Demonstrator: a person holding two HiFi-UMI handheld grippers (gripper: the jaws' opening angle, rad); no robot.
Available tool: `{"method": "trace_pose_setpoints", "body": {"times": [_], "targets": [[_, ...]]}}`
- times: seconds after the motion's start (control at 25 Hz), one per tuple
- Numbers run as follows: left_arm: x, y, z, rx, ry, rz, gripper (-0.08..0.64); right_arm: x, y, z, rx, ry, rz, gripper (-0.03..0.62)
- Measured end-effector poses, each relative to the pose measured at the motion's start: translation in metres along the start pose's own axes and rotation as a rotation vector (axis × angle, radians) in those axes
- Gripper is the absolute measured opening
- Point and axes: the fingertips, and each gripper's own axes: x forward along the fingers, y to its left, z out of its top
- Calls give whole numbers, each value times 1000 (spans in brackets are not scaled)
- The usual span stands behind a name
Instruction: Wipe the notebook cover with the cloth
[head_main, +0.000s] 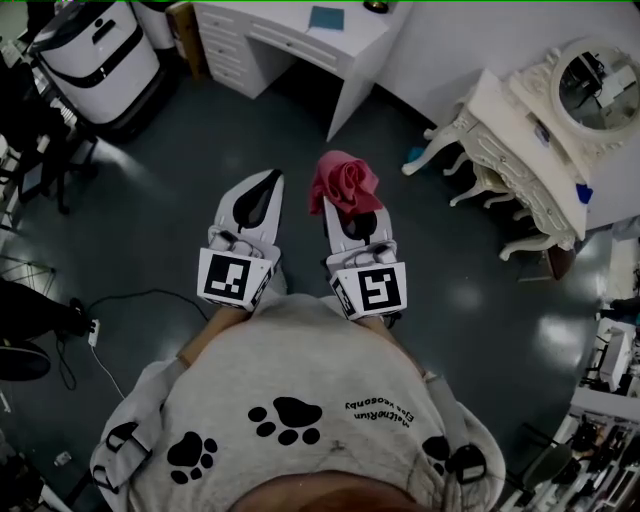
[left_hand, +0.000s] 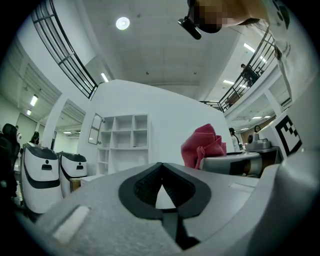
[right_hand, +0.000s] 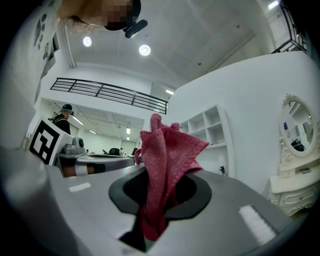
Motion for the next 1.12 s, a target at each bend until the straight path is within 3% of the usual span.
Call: {"method": "trace_pose_setpoints", "body": {"times": [0.72,1.12], "targets": [[124,109,-15,5,-19,-152,-9,154,-49,-21,13,0,-108,64],[160,143,-32,-31,0,-199,-9,199,-67,-36,19,29,-163,64]]}}
